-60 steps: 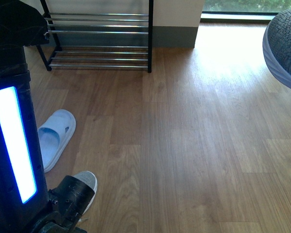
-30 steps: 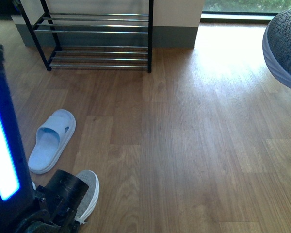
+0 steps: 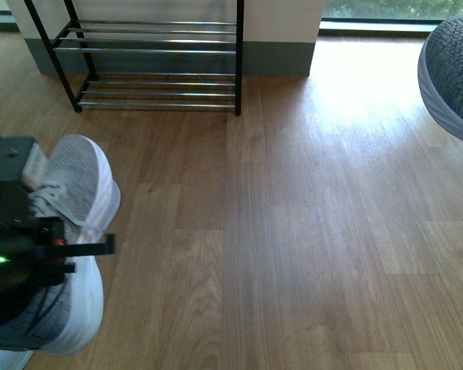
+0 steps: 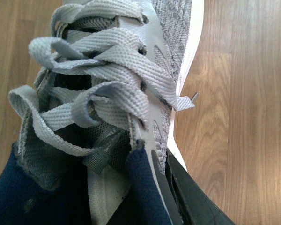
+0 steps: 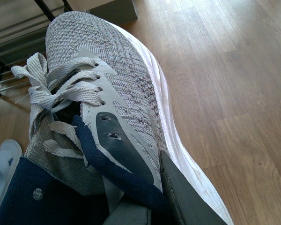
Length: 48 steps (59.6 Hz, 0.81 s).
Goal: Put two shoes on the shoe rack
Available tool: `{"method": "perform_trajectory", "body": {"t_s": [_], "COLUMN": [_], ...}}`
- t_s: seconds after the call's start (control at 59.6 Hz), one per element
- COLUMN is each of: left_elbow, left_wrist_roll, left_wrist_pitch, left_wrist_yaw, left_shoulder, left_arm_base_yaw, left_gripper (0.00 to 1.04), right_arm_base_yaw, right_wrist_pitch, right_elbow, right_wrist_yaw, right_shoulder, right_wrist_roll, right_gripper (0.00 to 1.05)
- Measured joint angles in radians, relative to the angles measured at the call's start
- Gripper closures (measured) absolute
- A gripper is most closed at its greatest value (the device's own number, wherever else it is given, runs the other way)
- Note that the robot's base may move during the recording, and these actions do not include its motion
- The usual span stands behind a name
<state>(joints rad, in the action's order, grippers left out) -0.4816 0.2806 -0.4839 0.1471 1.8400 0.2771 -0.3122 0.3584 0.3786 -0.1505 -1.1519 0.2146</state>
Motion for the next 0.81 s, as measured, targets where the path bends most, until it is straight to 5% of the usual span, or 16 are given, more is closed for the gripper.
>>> {"method": "perform_trajectory", "body": {"t_s": [0.453,0.806], "left_elbow": [0.217,0.22], "left_wrist_roll": [-0.146,-0.165], "left_wrist_pitch": [0.54,0.549], "left_wrist_yaw": [-0.117,-0.112], "left_shoulder": [-1.071,-1.118], "left_arm_base_yaw": [-0.163,-0.169], "left_gripper": [1.03,1.03], "right_arm_base_yaw": [0.0,0.002], "right_wrist_pitch": [0.0,0.0], "right_elbow": [0.0,0.0], "right_wrist_yaw": [0.0,-0.004], "right_shoulder": [0.0,0.0], "right_wrist_roll": [0.0,0.0], "right_gripper": [1.03,1.03]}}
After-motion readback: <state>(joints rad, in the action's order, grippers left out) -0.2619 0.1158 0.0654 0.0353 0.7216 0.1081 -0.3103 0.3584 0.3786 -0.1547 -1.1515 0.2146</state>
